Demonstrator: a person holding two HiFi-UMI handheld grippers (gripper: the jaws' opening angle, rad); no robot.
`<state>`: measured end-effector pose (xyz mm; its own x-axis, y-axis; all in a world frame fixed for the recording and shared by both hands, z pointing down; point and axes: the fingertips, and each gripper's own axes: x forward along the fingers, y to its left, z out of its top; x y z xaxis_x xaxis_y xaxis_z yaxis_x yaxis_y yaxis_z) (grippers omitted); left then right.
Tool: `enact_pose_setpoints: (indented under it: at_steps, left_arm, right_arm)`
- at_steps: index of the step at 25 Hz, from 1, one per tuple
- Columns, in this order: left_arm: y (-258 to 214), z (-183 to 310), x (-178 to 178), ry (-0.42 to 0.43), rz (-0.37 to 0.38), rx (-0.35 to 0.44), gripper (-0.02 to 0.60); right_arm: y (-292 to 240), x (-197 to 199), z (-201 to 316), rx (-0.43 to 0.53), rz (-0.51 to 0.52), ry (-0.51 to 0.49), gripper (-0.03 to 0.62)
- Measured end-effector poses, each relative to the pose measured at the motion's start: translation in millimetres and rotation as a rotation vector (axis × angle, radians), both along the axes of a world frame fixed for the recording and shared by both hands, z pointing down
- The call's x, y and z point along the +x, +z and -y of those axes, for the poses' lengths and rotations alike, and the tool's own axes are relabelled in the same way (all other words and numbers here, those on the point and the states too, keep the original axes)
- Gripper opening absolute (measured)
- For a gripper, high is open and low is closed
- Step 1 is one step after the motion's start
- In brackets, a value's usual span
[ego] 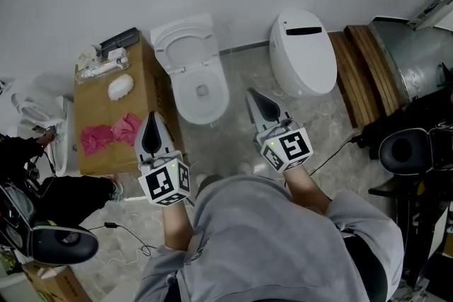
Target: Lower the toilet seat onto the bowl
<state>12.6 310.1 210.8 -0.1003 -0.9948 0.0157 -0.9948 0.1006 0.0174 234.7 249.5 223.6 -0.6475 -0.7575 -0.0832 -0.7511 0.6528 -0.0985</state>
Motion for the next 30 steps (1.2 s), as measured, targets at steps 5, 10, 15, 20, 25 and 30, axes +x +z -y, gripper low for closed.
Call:
enact_pose_setpoints:
  at_steps: [5, 10, 15, 20, 25, 30]
  left_arm:
    - [0.1, 8.4, 14.5, 0.01, 0.007, -0.005, 0.0]
    - [0.5, 21.0, 15.6, 0.012, 0.011, -0.013, 0.0]
    - [4.1, 36.5, 0.9, 0.014, 0.004, -0.016, 0.0]
    - [8.5, 60.4, -16.3, 0.039, -0.007, -0.014, 0.0]
    - [9.0, 86.9, -46.3, 0.07, -0.008, -0.008, 0.0]
    - [10.6, 111.2, -84.1, 0.084, -0.009, -0.004, 0.0]
  right_arm:
    - [2.2, 16.2, 10.9, -0.008, -0.001, 0.013, 0.0]
    - [3.9, 18.0, 24.8, -0.017, -0.001, 0.018, 0.0]
    - [6.9, 5.7, 38.7, -0.023, -0.014, 0.026, 0.0]
    - [7.5, -10.0, 57.2, -0.02, -0.029, 0.05, 0.0]
    - [2.7, -35.7, 80.6, -0.008, -0.033, 0.085, 0.0]
    - [2.7, -67.9, 100.7, -0.014, -0.037, 0.109, 0.0]
